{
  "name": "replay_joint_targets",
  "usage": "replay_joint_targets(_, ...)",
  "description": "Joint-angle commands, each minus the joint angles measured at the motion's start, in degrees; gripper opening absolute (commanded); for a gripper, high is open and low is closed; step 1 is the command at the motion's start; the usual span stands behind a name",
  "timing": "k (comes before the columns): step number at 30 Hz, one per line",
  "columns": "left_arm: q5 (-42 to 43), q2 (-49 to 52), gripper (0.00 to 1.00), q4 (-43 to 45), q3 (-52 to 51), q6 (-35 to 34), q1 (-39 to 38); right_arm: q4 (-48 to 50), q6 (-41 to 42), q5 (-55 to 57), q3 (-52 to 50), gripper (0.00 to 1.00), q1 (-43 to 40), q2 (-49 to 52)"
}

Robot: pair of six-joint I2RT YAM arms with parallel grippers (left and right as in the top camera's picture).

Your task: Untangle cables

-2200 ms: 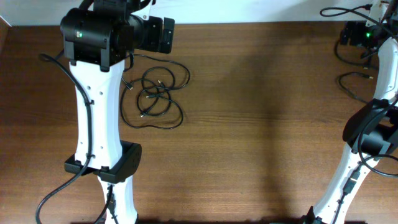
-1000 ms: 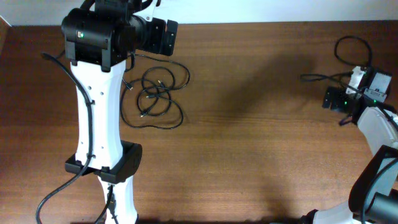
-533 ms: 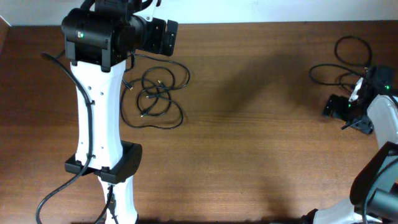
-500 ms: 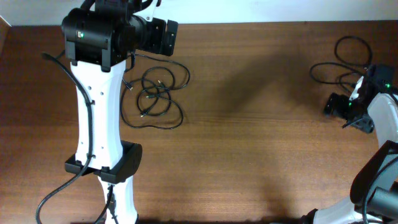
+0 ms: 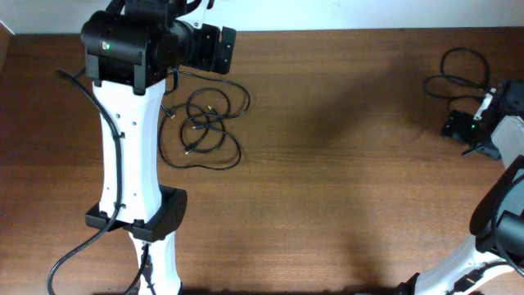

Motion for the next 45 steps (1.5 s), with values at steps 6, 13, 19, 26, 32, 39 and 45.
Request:
replay_joint_targets(6, 0.8, -0.8, 0.99, 0.0, 0.5, 0.7, -0.1, 4.3, -2.3, -3.8, 0.5, 0.9, -5.0, 4.9)
replay_joint_targets(13, 0.9, -0.8, 0.99, 0.0, 0.5, 0.7, -0.1, 9.0, -2.3, -4.3, 0.6, 0.04, -3.8, 8.3)
replay_joint_targets(19, 0.8, -0.8, 0.99, 0.0, 0.5, 0.7, -0.1, 12.0, -3.9, -3.1, 13.0, 0.04, 2.8, 10.4)
replay_joint_targets(26, 0.8, -0.8, 0.99, 0.0, 0.5, 0.7, -0.1, 0.0, -7.0, -1.7, 25.5, 0.04, 6.5, 10.5)
replay_joint_targets(32, -2.0, -0.8, 0.99, 0.0, 0.5, 0.7, -0.1, -7.5, -9.6, -6.3, 27.4, 0.04, 25.4, 10.3)
replay_joint_targets(39, -1.1, -4.5, 0.95, 0.0, -11.2, -2.2, 8.7, -33.7, -9.4, -3.4, 72.0, 0.99, 35.3, 10.0)
replay_joint_targets(45, 15.3, -4.5, 0.99, 23.9, -45.8, 0.7, 8.6, -40.6, -9.4, -3.4, 88.5, 0.99, 35.2, 8.5)
